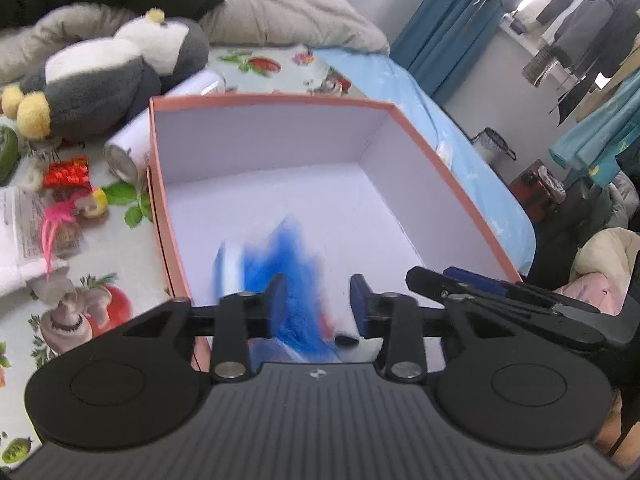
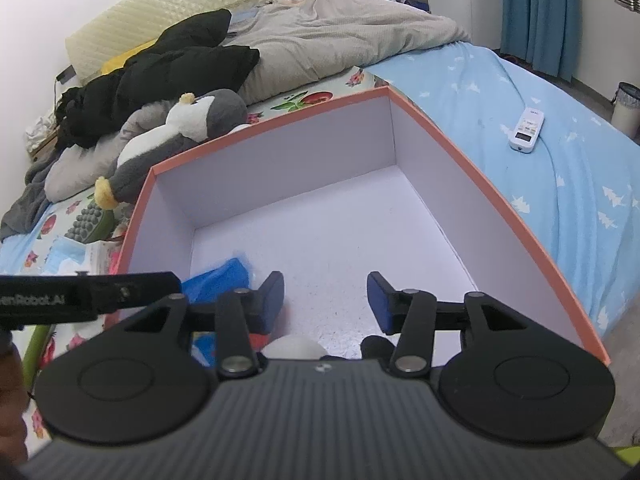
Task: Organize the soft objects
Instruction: 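Drop the wipe pack into the pink box with the left tool while the right tool drops the panda in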
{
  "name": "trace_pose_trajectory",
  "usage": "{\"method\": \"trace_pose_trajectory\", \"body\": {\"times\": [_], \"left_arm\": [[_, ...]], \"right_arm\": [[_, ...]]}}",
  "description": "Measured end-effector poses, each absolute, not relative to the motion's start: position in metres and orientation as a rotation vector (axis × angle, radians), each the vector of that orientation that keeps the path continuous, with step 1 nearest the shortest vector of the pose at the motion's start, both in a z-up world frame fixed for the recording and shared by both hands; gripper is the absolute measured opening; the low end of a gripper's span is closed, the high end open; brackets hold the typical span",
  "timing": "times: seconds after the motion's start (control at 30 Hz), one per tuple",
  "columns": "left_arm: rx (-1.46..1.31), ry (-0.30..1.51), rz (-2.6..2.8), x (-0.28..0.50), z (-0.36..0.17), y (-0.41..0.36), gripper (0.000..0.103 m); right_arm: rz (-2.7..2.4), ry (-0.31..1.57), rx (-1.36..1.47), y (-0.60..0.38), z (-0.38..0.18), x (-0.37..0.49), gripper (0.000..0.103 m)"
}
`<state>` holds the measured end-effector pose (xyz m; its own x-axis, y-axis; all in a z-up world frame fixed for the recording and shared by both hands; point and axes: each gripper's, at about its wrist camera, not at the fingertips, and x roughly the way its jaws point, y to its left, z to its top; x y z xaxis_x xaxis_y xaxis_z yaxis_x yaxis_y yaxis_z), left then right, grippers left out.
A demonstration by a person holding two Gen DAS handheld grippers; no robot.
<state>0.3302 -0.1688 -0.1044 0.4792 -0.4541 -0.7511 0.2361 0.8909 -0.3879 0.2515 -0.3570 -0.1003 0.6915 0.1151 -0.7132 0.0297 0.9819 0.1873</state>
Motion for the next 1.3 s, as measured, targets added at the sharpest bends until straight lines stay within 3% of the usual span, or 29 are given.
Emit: {"method": "trace_pose_trajectory", "body": {"times": [0.73,1.3], "left_arm": [[-0.155,0.765,-0.427,0.220,-0.035,-0.139,0.040],[-0.194,0.724,-0.342,0.121,-0.011,-0.095,0.040]], "right_arm": [[0.134,0.673,0.225,-0.330,-0.047,0.160,0.050],[0.188,0.679,0.185,-0.302,-0.035,0.098,0.050]]}}
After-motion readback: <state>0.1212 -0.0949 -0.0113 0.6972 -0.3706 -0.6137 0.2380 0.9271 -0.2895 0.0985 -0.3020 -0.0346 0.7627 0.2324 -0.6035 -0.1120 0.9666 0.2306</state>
